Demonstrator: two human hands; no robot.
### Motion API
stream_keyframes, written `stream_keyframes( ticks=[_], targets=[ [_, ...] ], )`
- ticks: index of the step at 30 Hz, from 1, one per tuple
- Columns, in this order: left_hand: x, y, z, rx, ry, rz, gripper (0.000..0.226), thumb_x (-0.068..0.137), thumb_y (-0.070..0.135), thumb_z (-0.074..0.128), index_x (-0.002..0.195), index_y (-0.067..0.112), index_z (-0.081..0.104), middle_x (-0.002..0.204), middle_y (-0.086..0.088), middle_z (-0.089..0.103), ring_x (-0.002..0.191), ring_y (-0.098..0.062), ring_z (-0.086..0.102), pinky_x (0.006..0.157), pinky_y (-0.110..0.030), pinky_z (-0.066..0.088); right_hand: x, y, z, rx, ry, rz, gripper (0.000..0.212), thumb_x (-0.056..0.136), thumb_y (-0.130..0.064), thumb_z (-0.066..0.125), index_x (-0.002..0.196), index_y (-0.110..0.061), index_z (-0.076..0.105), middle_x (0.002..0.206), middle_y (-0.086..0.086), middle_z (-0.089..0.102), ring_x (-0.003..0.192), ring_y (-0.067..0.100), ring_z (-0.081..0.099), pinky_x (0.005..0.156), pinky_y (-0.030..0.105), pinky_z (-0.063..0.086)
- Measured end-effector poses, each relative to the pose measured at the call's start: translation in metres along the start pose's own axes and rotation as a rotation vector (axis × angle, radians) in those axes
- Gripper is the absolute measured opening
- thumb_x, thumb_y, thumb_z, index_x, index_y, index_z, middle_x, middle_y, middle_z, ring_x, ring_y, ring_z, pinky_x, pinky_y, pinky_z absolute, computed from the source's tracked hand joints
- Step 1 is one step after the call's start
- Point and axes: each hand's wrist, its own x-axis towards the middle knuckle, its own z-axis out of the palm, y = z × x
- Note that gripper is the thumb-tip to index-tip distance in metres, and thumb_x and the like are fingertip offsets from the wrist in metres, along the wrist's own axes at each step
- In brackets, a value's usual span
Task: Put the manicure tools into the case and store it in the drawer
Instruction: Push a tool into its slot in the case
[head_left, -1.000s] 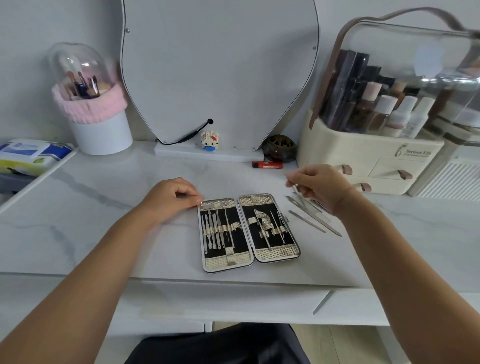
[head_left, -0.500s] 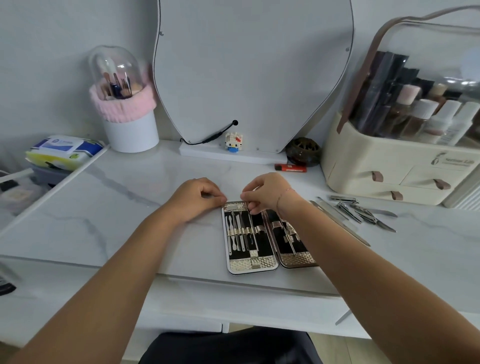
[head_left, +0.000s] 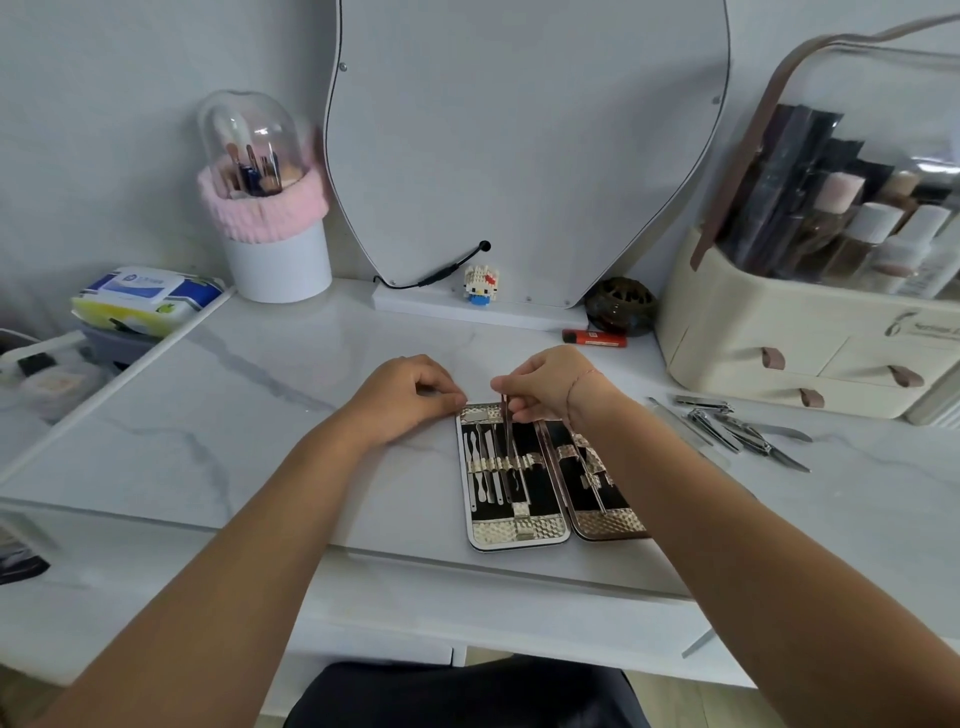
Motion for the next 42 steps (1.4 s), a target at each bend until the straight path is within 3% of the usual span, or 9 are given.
stream_keyframes(
  ticks=[6,10,13,18,23,30,36,42],
  targets=[
    [0.0,0.0,0.0,0.006,0.001,-0.004,0.014,0.075,0.026,0.076,0.07,0.036,0.068,0.092,0.008,0.064,0.086,-0.001,0.058,0.074,-0.007,0.038,0.006,0.002,0.004,-0.037,0.052,-0.013,0.016,0.077,-0.013,0.074,0.078,-0.006,0.06,0.059,0.008,0.063,0.041,0.012,0.058,0.062,0.027,0.058],
    [0.0,0.0,0.0,0.002,-0.003,-0.003,0.01,0.075,0.026,0.075,0.071,0.033,0.07,0.093,0.006,0.064,0.089,-0.005,0.058,0.079,-0.014,0.04,0.008,0.0,0.005,-0.054,0.061,-0.023,0.016,0.078,-0.011,0.073,0.08,-0.004,0.06,0.055,0.008,0.063,0.035,0.011,0.056,0.05,0.022,0.056],
    [0.0,0.0,0.0,0.003,-0.007,0.009,0.01,0.075,0.025,0.076,0.072,0.033,0.07,0.093,0.004,0.065,0.09,-0.009,0.059,0.083,-0.023,0.042,0.009,0.0,0.006,-0.116,0.031,-0.045,0.014,0.078,-0.009,0.073,0.077,-0.004,0.059,0.044,0.004,0.061,0.036,0.011,0.057,0.053,0.026,0.057],
    [0.0,0.0,0.0,-0.003,-0.003,0.001,0.007,0.075,0.026,0.076,0.073,0.031,0.071,0.093,0.005,0.065,0.089,-0.009,0.059,0.081,-0.022,0.042,0.005,0.001,0.007,-0.239,0.012,-0.078,0.011,0.08,-0.01,0.071,0.076,-0.007,0.062,0.049,0.005,0.063,0.041,0.013,0.06,0.061,0.028,0.058],
    [0.0,0.001,0.0,-0.007,0.0,-0.004,0.007,0.075,0.025,0.076,0.073,0.03,0.071,0.092,0.004,0.064,0.088,-0.009,0.059,0.08,-0.021,0.042,-0.003,-0.001,0.006,-0.302,0.002,-0.064,0.012,0.083,-0.011,0.068,0.075,-0.007,0.06,0.041,0.001,0.06,0.032,0.009,0.056,0.039,0.017,0.048],
    [-0.001,0.002,0.0,-0.013,-0.004,-0.016,0.004,0.075,0.025,0.075,0.075,0.027,0.073,0.092,0.006,0.064,0.086,-0.004,0.058,0.076,-0.013,0.04,-0.011,0.007,0.007,-0.63,0.058,-0.256,0.021,0.089,-0.03,0.058,0.075,-0.014,0.063,0.059,-0.002,0.061,0.046,0.007,0.052,0.052,0.02,0.043],
    [0.0,0.001,0.001,0.004,0.001,-0.024,0.004,0.075,0.025,0.076,0.075,0.027,0.072,0.093,0.006,0.064,0.087,-0.004,0.058,0.075,-0.01,0.039,-0.018,0.015,-0.003,-0.631,0.041,-0.352,0.034,0.091,-0.033,0.054,0.057,-0.024,0.054,0.053,-0.005,0.053,0.044,0.005,0.047,0.051,0.021,0.038],
    [0.0,0.001,0.001,-0.001,-0.001,-0.017,0.004,0.075,0.024,0.076,0.075,0.026,0.072,0.094,0.003,0.065,0.088,-0.008,0.059,0.077,-0.014,0.04,-0.017,0.018,-0.006,-0.631,0.008,-0.366,0.028,0.089,-0.034,0.056,0.065,-0.021,0.061,0.053,-0.004,0.056,0.038,0.0,0.047,0.05,0.018,0.036]
  ],
)
